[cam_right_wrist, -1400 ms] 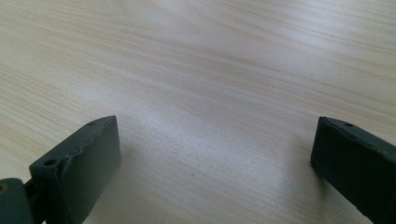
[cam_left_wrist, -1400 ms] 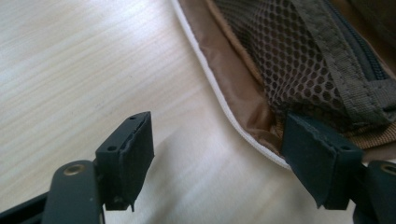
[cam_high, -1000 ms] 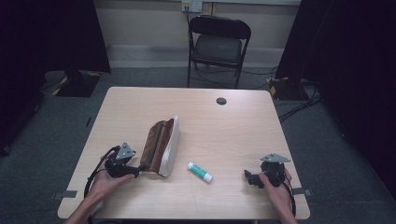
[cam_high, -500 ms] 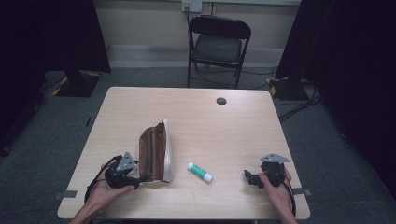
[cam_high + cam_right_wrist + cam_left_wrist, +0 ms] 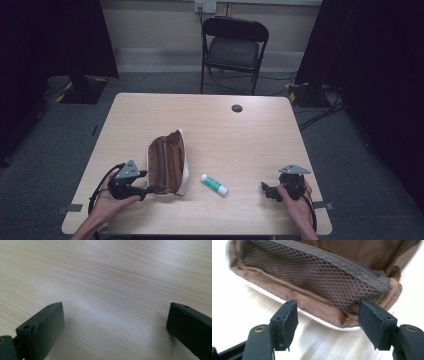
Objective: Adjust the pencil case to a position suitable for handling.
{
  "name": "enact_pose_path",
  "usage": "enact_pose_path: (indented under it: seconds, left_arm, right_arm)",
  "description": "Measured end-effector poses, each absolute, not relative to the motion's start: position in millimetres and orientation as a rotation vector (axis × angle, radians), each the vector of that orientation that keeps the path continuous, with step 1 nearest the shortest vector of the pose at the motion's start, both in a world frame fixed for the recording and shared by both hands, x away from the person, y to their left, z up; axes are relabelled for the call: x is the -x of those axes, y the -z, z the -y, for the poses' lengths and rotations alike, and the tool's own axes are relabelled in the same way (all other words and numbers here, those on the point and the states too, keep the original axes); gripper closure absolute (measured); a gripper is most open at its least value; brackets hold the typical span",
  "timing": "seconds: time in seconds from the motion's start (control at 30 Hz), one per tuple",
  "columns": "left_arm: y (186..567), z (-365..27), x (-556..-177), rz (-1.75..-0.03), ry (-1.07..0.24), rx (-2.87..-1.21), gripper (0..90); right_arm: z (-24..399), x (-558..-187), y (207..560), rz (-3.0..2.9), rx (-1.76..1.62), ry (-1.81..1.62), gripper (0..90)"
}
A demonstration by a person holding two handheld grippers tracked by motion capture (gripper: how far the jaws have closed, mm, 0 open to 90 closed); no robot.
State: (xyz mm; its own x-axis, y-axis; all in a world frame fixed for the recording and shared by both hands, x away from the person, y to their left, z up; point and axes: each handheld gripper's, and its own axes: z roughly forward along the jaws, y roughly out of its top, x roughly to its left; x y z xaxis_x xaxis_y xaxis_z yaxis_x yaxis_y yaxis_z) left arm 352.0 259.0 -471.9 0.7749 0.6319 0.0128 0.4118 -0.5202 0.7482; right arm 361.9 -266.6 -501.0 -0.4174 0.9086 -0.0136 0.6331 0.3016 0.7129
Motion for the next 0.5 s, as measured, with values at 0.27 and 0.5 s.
enact_pose_path:
  seconds: [0.27, 0.5]
  left_arm:
    - [466.4, -266.6, -375.4, -0.857, -0.406, -2.141, 34.2]
    - [473.5, -263.3, -414.2, -0.952, -0.449, -2.154, 34.4]
  right_arm:
    - [266.4, -362.6, 501.2, -2.162, -1.371, -0.891, 0.0]
    - [266.0, -362.9, 501.1, -2.164, -1.372, -0.892, 0.0]
